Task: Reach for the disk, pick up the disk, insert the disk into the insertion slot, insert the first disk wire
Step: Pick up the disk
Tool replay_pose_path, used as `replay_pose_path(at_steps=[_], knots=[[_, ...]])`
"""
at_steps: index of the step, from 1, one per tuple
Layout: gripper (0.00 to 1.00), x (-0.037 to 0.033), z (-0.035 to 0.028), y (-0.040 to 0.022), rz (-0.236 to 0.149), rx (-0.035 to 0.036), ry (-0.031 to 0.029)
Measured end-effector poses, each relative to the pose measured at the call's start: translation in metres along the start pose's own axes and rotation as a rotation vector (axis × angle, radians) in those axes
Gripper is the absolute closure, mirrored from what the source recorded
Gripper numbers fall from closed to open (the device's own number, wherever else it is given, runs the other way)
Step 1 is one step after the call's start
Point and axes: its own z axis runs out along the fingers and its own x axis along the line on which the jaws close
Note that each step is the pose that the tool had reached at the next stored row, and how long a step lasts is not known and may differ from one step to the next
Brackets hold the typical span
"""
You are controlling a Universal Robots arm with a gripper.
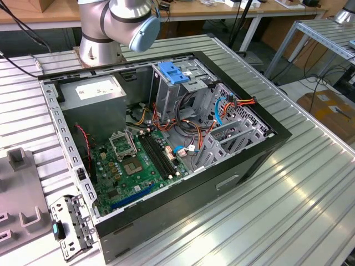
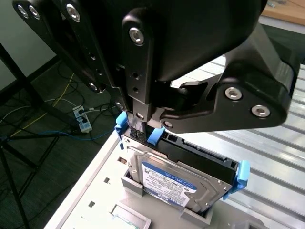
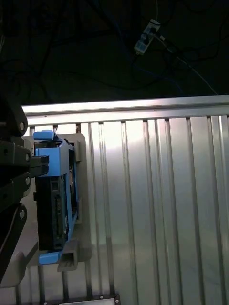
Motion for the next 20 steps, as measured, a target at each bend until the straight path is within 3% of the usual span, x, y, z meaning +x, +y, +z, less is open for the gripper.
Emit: replay_pose_path(at_steps=[17, 20], knots=[[0.89, 0.0015, 0.0001, 0.0004, -0.014, 0.0005, 0.0007], [0.89, 0.0015, 0.0002, 0.0004, -0.126, 0.0045, 0.0061]])
